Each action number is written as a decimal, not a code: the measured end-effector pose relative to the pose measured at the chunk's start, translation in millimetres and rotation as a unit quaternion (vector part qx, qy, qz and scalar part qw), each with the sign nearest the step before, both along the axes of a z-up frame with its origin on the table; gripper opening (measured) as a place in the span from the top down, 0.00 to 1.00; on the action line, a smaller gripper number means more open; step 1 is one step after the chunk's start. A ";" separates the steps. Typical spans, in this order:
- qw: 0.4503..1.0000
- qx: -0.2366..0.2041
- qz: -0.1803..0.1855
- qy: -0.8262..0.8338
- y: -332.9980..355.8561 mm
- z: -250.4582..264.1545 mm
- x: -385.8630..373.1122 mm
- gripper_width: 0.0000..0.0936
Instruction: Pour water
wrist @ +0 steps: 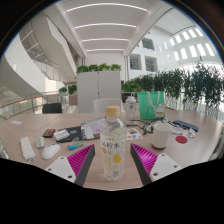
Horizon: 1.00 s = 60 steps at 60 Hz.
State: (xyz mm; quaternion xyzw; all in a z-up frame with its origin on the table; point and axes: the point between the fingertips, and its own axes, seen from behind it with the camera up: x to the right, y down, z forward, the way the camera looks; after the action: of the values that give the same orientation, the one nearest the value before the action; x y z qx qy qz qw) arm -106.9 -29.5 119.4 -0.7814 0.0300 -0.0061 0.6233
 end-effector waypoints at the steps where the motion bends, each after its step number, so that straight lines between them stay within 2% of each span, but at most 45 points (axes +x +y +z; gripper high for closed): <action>1: 1.000 0.002 0.001 0.000 7.4 -2.2 1.6 0.15; 10: 1.000 0.011 0.021 0.009 69.0 -27.4 0.3 0.18; 12: 1.000 0.003 0.028 0.008 70.8 -33.1 1.1 0.26; 13: 1.000 -0.006 0.029 0.007 73.0 -39.1 1.4 0.37; 14: 0.999 -0.014 0.031 0.006 72.4 -44.2 1.1 0.41; 15: 0.999 0.002 0.032 0.008 75.2 -36.8 1.4 0.42; 20: 0.999 0.017 0.031 0.001 81.2 -37.2 4.7 0.46; 26: 0.999 0.006 0.033 0.004 85.1 -39.8 4.8 0.54; 31: 0.999 -0.013 0.046 0.017 91.9 -42.4 4.3 0.57; 35: 0.995 -0.046 0.063 0.069 98.0 -39.6 0.0 0.59; 40: 0.979 -0.042 0.056 0.192 115.2 -5.6 11.7 0.59; 44: 0.943 -0.053 0.048 0.324 131.6 15.1 25.6 0.59; 49: 0.869 -0.065 0.031 0.489 149.0 36.8 53.1 0.61; 50: 0.852 -0.070 0.020 0.518 151.8 44.3 51.8 0.59; 54: 0.768 -0.082 0.011 0.635 162.9 44.2 70.9 0.61; 55: 0.743 -0.088 0.002 0.664 162.1 50.1 72.1 0.59; 60: 0.632 -0.086 -0.004 0.770 170.9 54.0 83.9 0.59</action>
State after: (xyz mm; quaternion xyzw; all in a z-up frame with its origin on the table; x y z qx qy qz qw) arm -23.0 141.4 173.4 -0.5524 0.5018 0.5923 0.3037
